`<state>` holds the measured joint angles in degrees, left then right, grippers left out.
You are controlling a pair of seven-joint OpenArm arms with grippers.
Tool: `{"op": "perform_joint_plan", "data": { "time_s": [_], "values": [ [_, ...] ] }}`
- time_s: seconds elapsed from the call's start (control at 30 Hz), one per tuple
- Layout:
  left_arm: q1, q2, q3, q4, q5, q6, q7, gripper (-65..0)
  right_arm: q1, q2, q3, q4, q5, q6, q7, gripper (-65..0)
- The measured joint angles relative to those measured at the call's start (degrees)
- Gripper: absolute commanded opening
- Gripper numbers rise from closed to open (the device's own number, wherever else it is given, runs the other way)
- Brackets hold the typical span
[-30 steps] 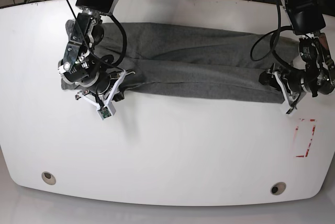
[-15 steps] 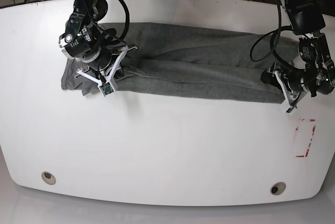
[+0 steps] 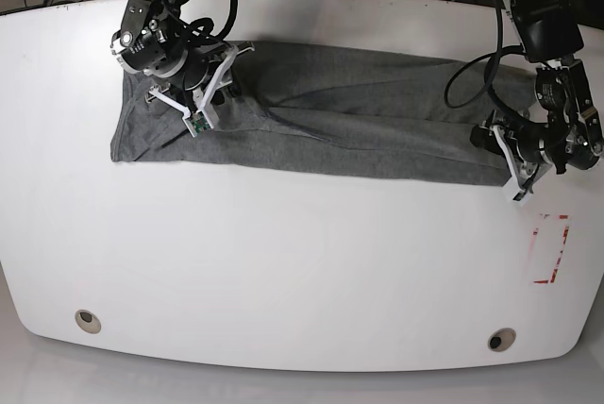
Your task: Fold the T-shirt properly
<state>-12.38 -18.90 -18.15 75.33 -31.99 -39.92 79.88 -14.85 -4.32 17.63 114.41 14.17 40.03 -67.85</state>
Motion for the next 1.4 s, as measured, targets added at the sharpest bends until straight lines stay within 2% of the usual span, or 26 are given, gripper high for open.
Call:
{"op": "perform_joint_plan", "data": {
  "time_s": [0.33, 0.47, 0.57, 0.63, 0.73, 0.9, 1.03, 1.2, 1.4],
  "values": [
    [-0.1, 0.0, 0.0, 0.0, -0.2, 0.0, 0.1, -29.9, 1.0, 0.8, 0.9, 1.3, 4.5, 0.0, -0.3, -47.4],
    [-0.5, 0.0, 0.0, 0.0, -0.8, 0.0, 0.1, -29.7, 4.3, 1.7, 2.3, 1.3, 2.2, 0.0, -0.1, -47.7],
    [-1.0, 0.1, 0.0, 0.0, -4.5, 0.0, 0.2, -29.6, 6.5, 1.8, 2.5, 0.0, 0.0, -0.1, 0.3, -48.8],
    [-1.6, 0.3, -0.8, 0.0, -7.3, 0.0, 0.2, -29.3, 7.5, 1.8, 2.4, -1.5, -2.1, -0.1, 1.2, -52.3],
    [-2.2, 0.5, -4.4, 0.0, -12.4, 0.0, 0.0, -29.2, 7.8, 1.4, 2.0, -4.0, -4.2, -0.1, 3.5, -55.5],
    [-2.2, 0.0, -10.2, 0.2, -14.7, 0.0, 0.3, -29.0, 8.4, 1.7, 2.1, -10.5, -8.5, 0.0, 6.2, -54.1],
    [-1.8, 0.0, -13.2, 0.0, -17.3, 0.0, 0.5, -23.5, 8.3, 2.1, 2.3, -15.5, -9.1, -0.1, 9.6, -54.5],
    [0.1, 0.2, -16.1, 0.0, -20.9, 0.0, 0.2, -16.1, 8.3, 3.9, 2.1, -18.9, -7.1, 0.1, 14.1, -54.7],
    [4.9, 0.3, -20.9, -0.1, -21.0, 0.0, 1.0, -15.6, 8.5, 3.9, 2.2, -19.6, -7.0, 0.1, 14.8, -54.7]
  ]
}}
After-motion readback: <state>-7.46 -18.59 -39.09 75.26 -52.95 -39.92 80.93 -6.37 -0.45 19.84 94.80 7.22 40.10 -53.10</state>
